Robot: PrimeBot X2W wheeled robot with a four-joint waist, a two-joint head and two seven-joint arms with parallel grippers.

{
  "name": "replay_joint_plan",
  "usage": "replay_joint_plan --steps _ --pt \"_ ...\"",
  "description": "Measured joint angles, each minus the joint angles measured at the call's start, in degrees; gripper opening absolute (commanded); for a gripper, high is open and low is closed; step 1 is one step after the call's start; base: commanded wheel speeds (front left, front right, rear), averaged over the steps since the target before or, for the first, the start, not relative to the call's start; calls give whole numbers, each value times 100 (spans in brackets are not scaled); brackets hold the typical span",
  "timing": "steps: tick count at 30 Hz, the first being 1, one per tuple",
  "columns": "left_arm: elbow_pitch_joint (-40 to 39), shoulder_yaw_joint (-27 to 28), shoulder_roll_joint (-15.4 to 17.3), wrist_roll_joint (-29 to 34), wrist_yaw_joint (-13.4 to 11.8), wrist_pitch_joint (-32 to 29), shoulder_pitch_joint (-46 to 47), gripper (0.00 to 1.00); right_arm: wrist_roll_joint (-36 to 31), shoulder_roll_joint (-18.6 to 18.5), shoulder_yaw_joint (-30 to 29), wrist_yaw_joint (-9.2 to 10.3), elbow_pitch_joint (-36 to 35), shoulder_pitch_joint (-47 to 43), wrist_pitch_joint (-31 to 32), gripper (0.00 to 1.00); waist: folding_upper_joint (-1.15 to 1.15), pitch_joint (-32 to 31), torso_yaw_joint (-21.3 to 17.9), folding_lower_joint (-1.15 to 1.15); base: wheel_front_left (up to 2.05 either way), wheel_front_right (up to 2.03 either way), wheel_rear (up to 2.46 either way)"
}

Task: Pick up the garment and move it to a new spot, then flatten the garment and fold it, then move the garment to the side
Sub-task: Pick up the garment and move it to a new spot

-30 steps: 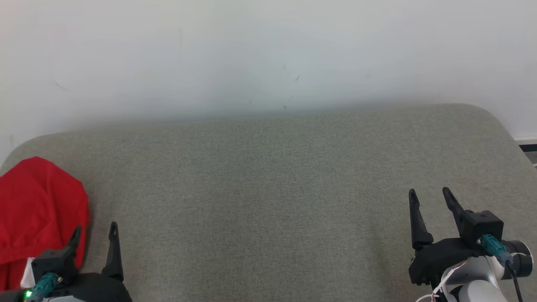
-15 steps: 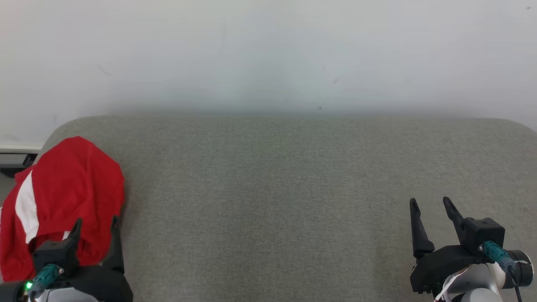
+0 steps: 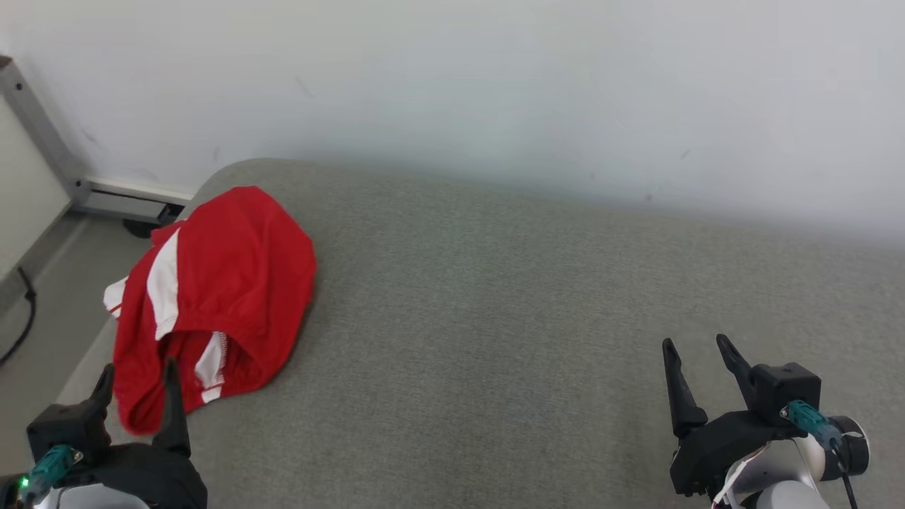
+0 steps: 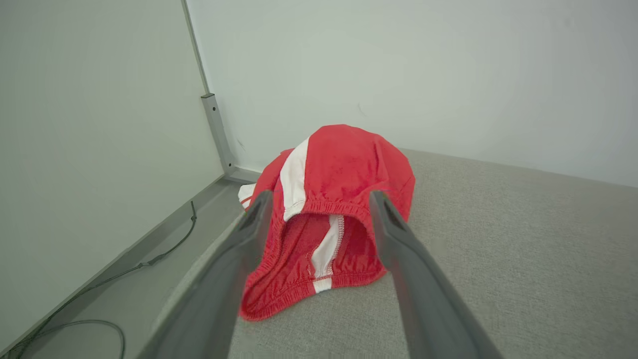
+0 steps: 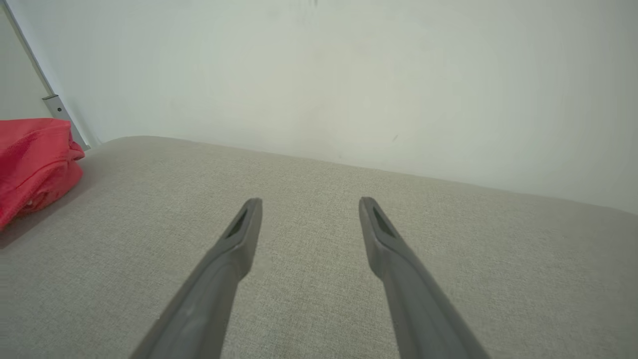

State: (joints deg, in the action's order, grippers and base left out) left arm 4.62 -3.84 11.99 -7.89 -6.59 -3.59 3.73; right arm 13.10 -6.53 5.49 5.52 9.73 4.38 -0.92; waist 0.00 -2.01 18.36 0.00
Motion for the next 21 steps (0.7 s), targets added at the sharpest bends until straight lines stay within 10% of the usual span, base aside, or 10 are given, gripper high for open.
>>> replay_joint_plan --steps 21 --pt "-149 483 -43 -62 -47 -34 -149 100 -2 109 415 -201 360 706 149 100 0 245 1202 0 0 0 0"
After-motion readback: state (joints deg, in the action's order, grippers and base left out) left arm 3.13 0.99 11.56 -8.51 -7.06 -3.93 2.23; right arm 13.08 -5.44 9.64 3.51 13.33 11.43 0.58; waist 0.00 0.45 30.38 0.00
